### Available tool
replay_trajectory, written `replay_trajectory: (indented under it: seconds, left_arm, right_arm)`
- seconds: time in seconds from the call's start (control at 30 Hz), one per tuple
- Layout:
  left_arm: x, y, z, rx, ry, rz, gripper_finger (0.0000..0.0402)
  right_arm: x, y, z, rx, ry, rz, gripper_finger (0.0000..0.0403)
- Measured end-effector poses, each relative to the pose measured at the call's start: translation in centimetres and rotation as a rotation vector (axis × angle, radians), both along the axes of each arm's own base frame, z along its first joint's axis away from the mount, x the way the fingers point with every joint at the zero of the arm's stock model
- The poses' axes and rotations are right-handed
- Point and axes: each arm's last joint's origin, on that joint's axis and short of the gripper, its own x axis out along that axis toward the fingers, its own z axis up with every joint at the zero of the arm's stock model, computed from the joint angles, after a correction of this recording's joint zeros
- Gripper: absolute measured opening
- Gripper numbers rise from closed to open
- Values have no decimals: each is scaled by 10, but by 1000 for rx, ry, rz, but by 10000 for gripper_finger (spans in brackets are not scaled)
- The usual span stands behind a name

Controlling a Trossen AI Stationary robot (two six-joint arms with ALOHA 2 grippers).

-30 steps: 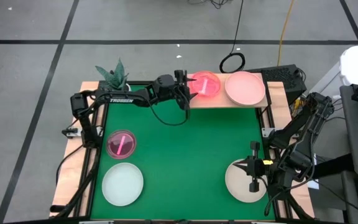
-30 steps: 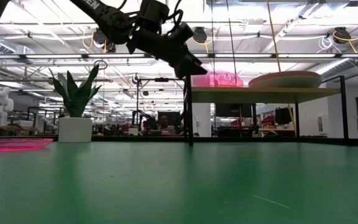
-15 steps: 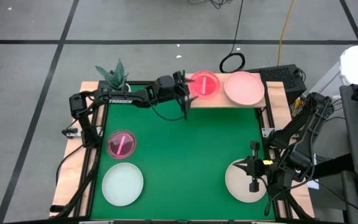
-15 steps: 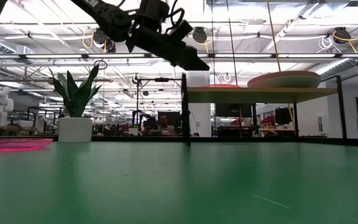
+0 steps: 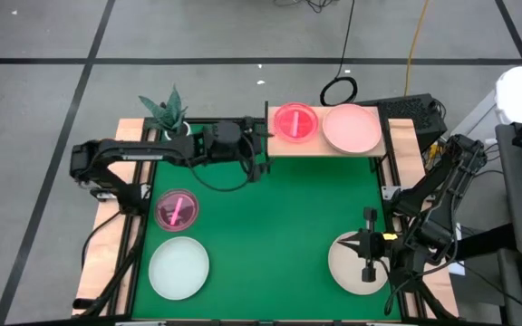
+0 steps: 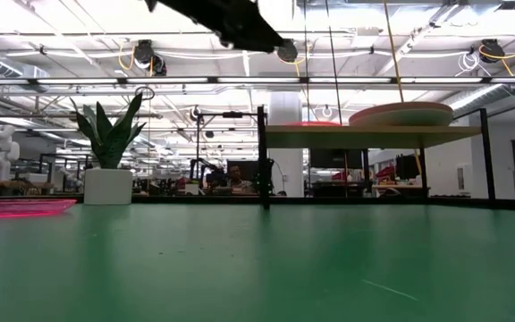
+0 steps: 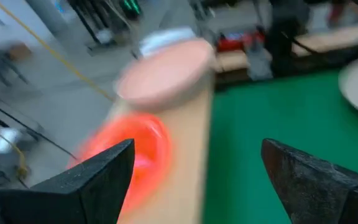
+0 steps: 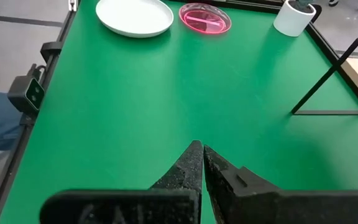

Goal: Place and stack plates onto a shelf
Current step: Stack the large light brown plate on top of the large pink plate on the shelf

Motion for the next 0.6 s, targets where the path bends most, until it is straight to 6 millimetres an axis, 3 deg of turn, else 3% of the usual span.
replay_trajectory:
  seconds: [0.27, 0.4, 0.6]
  left_arm:
    - [-24, -28, 8, -102, 111, -17, 351]
    - [-34, -40, 2, -158, 220, -25, 351]
    - [-54, -69, 3, -263, 331, -42, 351]
  right_arm:
    - [0, 0, 0, 7, -3, -3, 0]
    - [1, -1, -1, 52, 16, -20, 0]
    - [10, 11, -17, 129, 126, -46, 0]
